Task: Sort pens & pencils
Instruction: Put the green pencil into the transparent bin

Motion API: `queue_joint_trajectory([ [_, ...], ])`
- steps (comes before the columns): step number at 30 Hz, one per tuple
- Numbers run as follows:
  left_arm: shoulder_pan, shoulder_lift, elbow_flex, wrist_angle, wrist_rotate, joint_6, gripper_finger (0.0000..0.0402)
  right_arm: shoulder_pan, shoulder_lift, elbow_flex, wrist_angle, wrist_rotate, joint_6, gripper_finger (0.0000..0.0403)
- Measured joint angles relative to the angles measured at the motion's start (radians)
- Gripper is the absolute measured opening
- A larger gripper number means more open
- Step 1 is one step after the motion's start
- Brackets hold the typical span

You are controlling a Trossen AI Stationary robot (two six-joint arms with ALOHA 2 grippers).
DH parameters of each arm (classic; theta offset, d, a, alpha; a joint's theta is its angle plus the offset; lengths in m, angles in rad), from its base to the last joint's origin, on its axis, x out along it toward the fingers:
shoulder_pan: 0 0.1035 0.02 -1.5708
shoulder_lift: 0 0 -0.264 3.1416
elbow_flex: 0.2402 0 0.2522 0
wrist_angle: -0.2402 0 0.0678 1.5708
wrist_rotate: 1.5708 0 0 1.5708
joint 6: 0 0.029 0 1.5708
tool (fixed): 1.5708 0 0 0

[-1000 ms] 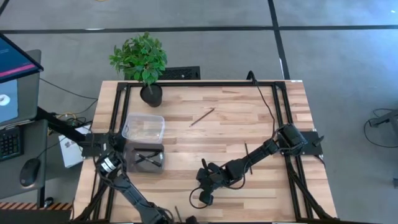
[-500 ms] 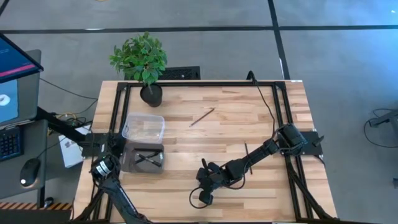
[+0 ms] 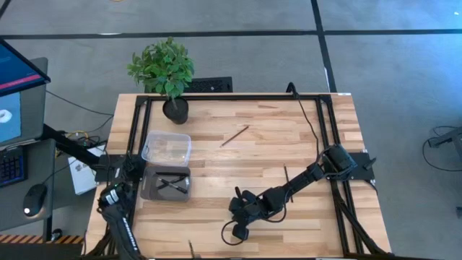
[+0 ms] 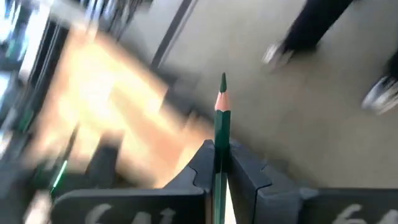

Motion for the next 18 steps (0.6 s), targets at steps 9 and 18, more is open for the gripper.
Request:
queue_joint_trajectory([
  [9,0.113,-0.135,-0.092,-0.374,0.023,-0.268,0.0006,-0.034,0.000,0.000,-0.001,0.000,-0.021,0.0037],
  [18,0.241,-0.506,-0.392,-0.370,-0.023,-0.392,0.0006,-0.067,-0.002,0.000,-0.006,0.001,-0.139,0.0037],
])
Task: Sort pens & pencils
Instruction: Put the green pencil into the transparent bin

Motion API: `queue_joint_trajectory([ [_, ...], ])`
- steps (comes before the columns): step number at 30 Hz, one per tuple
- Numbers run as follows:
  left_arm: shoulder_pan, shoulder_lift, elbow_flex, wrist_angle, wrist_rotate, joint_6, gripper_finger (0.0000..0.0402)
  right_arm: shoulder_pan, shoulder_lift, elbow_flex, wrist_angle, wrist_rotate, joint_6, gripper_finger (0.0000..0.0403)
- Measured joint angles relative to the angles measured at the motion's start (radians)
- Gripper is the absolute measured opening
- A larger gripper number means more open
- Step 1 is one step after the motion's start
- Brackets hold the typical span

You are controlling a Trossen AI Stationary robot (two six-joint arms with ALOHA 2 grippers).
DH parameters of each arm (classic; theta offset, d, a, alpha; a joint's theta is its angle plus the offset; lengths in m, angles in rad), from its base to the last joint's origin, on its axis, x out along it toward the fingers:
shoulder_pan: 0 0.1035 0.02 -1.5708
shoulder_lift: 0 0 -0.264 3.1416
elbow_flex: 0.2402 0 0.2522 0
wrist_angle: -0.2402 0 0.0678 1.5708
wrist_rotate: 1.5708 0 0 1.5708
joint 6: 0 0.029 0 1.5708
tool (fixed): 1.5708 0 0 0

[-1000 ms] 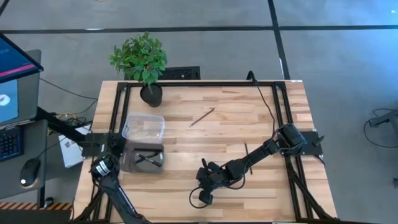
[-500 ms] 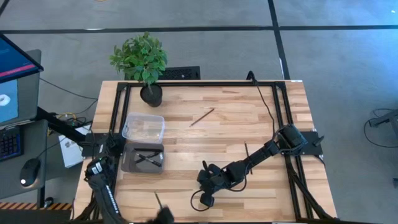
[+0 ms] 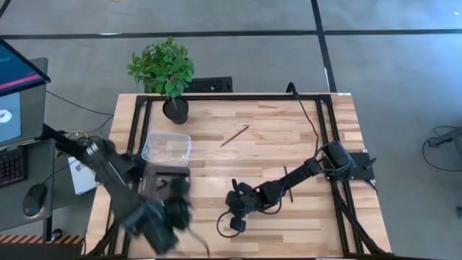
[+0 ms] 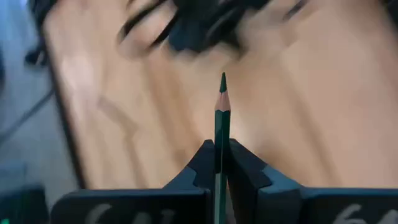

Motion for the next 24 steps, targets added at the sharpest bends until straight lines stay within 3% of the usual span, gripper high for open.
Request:
queue_joint_trajectory([
  [9,0.293,-0.464,-0.487,0.082,0.056,-0.076,0.0006,-0.035,0.000,0.000,0.000,-0.001,-0.107,0.0037],
  [14,0.506,-0.660,-0.727,0.285,0.148,0.081,0.0006,-0.065,0.000,0.000,0.000,-0.002,-0.117,0.0037],
  [18,0.656,-0.709,-0.858,0.431,0.247,0.237,0.0006,-0.091,0.000,0.000,-0.001,-0.006,-0.150,0.0037],
  [24,0.835,-0.664,-0.965,0.485,0.324,0.337,0.0006,-0.116,0.000,0.000,-0.005,-0.013,-0.160,0.0037],
])
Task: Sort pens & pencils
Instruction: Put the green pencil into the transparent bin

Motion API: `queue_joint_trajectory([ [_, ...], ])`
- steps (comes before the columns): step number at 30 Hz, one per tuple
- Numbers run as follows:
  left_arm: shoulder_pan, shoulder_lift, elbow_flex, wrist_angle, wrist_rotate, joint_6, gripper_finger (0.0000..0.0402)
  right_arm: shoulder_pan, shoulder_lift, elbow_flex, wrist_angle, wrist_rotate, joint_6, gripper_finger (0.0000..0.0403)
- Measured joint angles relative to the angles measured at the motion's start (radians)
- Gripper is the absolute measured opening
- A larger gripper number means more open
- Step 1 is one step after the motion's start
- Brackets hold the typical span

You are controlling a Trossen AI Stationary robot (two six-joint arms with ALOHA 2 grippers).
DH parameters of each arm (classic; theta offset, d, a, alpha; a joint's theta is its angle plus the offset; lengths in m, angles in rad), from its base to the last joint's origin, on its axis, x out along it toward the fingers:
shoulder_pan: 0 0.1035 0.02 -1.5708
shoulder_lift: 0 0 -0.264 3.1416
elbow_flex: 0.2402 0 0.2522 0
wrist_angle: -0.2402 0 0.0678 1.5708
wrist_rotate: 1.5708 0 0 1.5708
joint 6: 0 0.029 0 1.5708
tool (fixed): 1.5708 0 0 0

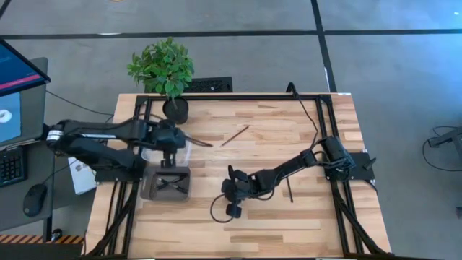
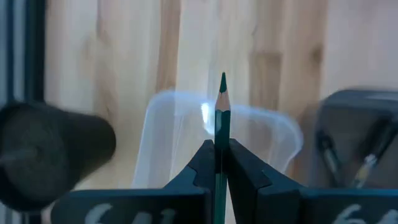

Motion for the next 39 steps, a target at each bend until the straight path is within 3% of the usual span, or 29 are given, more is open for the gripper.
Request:
queue_joint_trajectory([
  [8,0.177,0.088,-0.080,0.138,0.122,0.115,0.0007,-0.003,-0.001,0.002,-0.035,-0.002,-0.002,0.0037],
  [14,0.251,0.178,-0.085,0.132,0.159,0.127,0.0009,-0.003,-0.002,0.002,-0.049,-0.002,-0.055,0.0037],
  [17,0.261,0.232,-0.085,0.111,0.194,0.126,0.0012,-0.007,-0.002,0.002,-0.051,-0.002,-0.081,0.0037],
  [26,0.261,0.385,-0.084,0.095,0.174,0.129,0.0013,-0.020,-0.002,0.003,-0.068,-0.017,-0.122,0.0037],
  [39,0.261,0.419,-0.084,0.087,0.182,0.135,0.0021,-0.023,-0.001,0.001,-0.076,-0.033,-0.124,0.0037],
])
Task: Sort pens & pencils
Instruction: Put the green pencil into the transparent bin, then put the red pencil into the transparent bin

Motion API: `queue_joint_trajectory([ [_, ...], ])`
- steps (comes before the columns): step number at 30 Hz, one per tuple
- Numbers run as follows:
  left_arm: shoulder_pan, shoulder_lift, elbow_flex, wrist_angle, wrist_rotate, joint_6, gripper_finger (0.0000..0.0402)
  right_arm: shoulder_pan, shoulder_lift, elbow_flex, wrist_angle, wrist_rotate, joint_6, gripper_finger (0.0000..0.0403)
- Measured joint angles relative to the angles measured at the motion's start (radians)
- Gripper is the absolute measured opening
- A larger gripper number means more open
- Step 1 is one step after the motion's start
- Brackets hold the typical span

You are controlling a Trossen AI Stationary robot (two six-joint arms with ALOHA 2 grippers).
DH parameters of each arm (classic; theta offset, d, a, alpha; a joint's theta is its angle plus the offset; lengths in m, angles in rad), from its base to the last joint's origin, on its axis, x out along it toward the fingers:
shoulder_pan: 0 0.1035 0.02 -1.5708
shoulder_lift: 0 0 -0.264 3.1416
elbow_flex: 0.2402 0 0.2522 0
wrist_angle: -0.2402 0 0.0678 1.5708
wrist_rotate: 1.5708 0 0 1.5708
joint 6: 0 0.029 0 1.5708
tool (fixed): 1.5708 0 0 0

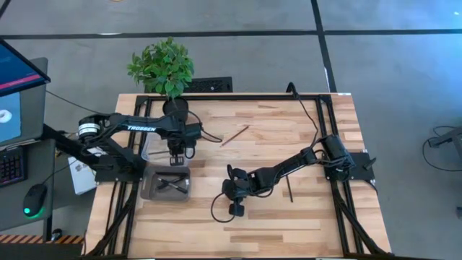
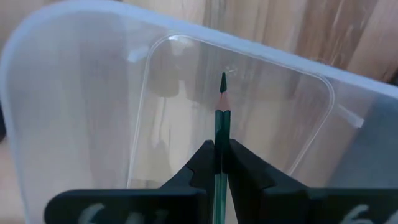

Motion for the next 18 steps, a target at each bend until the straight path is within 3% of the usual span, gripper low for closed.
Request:
queue_joint_trajectory([
  [10,0.000,-0.006,0.003,-0.067,0.000,-0.028,0.0133,0.000,-0.005,-0.001,-0.008,-0.001,-0.003,0.0037],
  [18,0.000,-0.163,0.065,-0.070,0.000,-0.097,0.0159,-0.011,-0.090,-0.008,-0.158,0.006,-0.092,0.0037],
])
